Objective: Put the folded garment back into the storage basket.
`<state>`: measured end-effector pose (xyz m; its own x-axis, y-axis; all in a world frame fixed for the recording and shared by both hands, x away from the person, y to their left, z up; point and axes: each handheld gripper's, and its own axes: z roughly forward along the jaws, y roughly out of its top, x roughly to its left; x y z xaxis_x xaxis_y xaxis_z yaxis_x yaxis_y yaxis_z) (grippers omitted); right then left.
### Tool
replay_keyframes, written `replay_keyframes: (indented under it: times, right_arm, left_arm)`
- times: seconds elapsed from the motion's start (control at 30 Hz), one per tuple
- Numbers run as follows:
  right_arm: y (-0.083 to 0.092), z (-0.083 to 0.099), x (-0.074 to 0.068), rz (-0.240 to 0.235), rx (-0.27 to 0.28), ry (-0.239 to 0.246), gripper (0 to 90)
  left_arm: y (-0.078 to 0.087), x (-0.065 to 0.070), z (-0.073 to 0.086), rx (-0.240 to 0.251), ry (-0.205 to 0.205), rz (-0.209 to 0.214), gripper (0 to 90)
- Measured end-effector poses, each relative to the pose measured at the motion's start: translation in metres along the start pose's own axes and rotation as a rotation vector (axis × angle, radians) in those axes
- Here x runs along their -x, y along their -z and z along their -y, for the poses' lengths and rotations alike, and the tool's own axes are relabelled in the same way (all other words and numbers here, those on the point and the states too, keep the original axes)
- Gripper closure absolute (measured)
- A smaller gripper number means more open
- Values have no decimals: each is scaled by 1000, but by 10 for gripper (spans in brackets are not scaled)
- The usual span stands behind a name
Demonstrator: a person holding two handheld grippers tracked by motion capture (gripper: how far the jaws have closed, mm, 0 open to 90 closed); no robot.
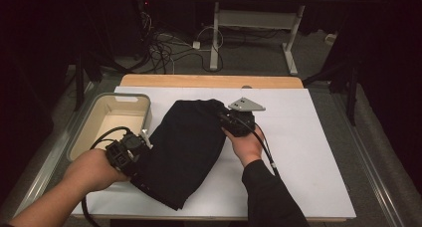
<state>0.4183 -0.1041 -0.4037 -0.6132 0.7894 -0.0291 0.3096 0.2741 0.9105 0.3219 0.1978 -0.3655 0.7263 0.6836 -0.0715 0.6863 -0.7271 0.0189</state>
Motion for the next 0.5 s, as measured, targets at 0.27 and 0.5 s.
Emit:
replay_keyframes:
  times: [0.27,0.5]
  right_arm:
    - [7,-11,-1,1,28,-3,775]
    - [12,-27,-5,-6,53,10,772]
  left_arm:
    - [13,1,0,6,-3,0,630]
    - [31,-6,7,-2,6,6,629]
